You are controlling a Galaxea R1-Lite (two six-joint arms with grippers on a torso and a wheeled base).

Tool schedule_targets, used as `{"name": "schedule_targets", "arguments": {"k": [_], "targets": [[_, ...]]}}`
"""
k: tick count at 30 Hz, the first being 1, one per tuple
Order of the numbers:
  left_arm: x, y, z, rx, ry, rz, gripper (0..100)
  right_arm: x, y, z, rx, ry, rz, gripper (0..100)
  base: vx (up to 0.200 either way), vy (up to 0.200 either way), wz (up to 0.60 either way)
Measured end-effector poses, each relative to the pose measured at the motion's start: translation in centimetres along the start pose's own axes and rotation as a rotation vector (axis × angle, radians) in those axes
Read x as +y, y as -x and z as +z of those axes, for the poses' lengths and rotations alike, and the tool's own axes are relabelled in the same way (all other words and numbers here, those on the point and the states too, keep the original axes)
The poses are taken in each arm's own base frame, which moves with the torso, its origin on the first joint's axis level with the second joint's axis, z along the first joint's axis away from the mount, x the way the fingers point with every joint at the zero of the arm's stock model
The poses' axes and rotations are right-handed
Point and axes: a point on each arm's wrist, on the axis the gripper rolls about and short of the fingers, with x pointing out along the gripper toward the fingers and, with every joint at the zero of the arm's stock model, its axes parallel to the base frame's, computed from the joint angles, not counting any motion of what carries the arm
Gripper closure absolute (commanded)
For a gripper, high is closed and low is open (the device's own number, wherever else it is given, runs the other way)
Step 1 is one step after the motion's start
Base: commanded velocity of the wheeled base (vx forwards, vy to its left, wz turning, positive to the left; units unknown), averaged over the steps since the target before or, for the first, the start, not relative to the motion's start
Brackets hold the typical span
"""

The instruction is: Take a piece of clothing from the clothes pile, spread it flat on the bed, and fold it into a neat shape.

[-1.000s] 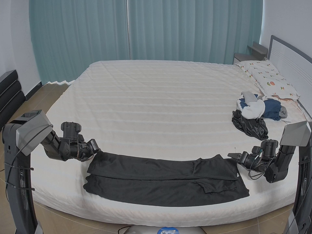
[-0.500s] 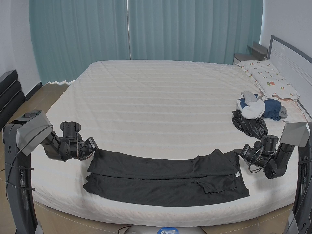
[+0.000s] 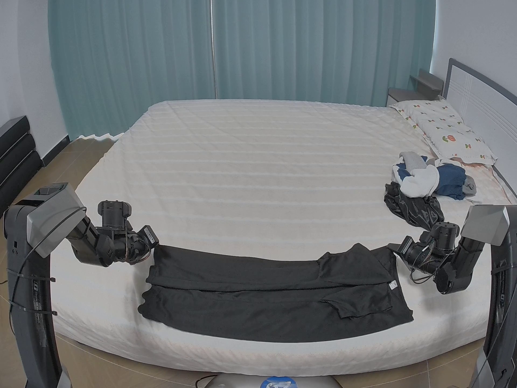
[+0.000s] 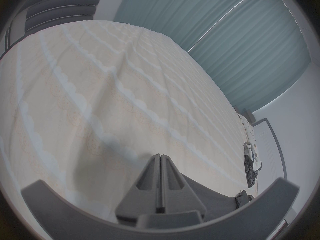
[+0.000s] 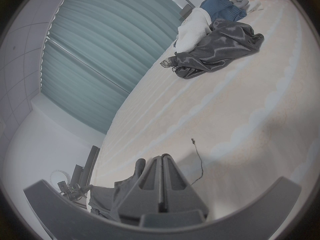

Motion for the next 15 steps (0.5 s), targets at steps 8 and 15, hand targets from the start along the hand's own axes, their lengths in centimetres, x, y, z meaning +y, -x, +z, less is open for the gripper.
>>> {"name": "schedule_targets", "arguments": {"k": [8,15], "targets": [[0.1,-0.1,-0.1,0.001,0.000,0.002,100,-0.3,-0.7,0.2,-0.017,0.006,0.000,100,0.000,0.000,0.00],[0.2,-0.3,-0.2,0.002,-0.007,0.000,100,-0.5,-1.4,0.4,-0.032,0.013,0.004,100,0.000,0.000,0.00]]}}
